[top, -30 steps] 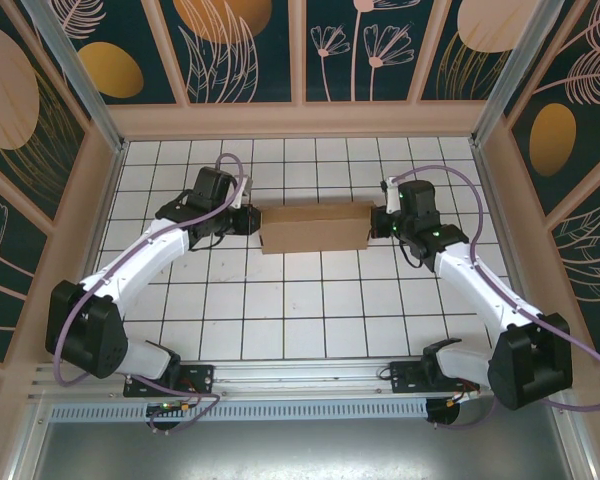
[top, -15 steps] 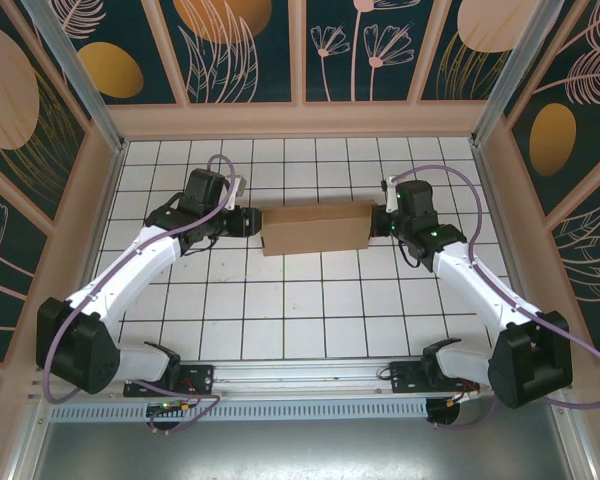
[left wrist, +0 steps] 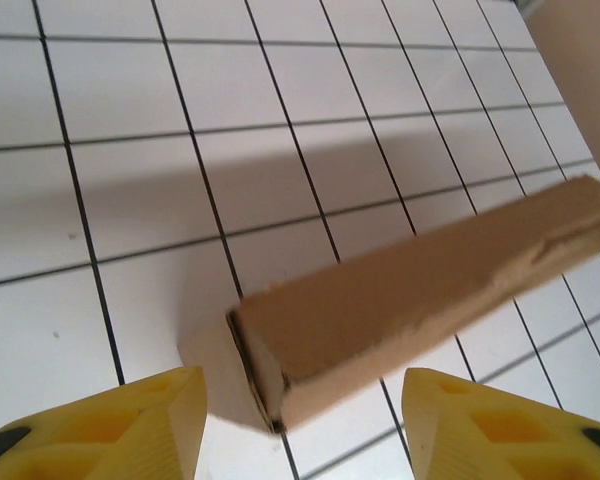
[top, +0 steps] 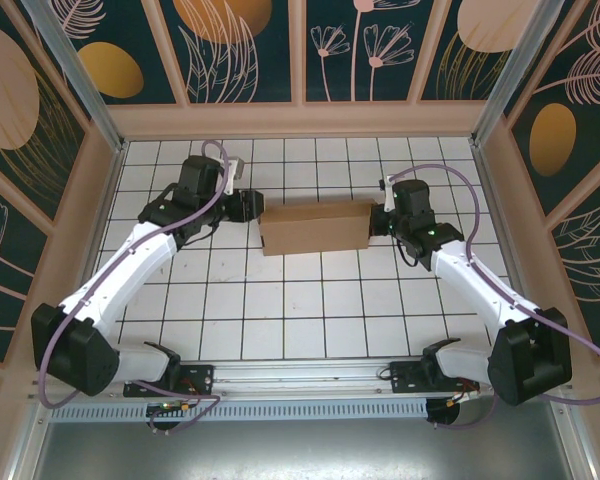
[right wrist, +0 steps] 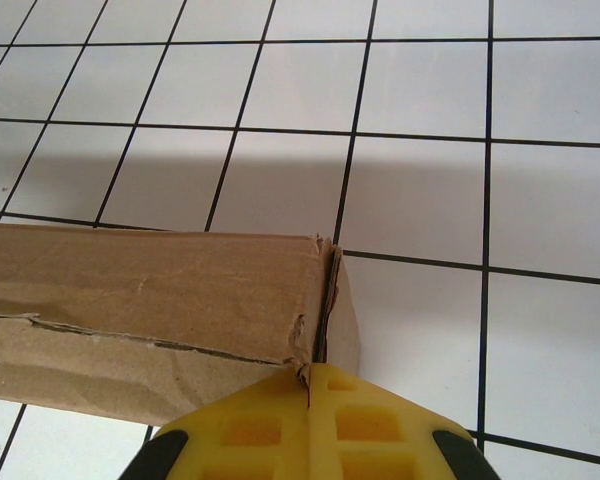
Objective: Fold the paper box
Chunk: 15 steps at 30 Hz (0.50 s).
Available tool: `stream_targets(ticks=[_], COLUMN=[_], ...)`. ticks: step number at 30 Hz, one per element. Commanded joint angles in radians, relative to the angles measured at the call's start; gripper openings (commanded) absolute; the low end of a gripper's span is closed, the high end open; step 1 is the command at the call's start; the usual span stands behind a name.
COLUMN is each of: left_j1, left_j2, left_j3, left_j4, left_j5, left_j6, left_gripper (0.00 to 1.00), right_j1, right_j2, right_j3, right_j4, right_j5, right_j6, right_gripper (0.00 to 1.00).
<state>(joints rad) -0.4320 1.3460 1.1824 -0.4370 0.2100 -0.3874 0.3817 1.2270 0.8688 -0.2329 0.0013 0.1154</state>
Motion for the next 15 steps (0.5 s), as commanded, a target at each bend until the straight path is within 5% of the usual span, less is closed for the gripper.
stream_targets(ticks=[1, 10, 15], left_j1=[-0.002, -0.002, -0.004], left_j2=[0.046, 0.05, 0.037], left_j3=[0.013, -0.167, -0.242], left_j4=[0.053, 0.162, 0.191], left_j5=[-0.073, 0.001, -0.004], left_j6=[-0.04, -0.104, -0.116], left_gripper=[0.54, 0.45, 0.43], right_j1=[0.016, 0.02, 0.021], right_j2=[0.029, 0.04, 0.03], right_j3=[-0.006, 0.021, 0.05], right_j4=[-0.081, -0.098, -0.118], right_j5=[0.009, 0.019, -0.02], right_j6=[0.026, 0.025, 0.014], right_gripper=[0.0, 0.0, 0.12])
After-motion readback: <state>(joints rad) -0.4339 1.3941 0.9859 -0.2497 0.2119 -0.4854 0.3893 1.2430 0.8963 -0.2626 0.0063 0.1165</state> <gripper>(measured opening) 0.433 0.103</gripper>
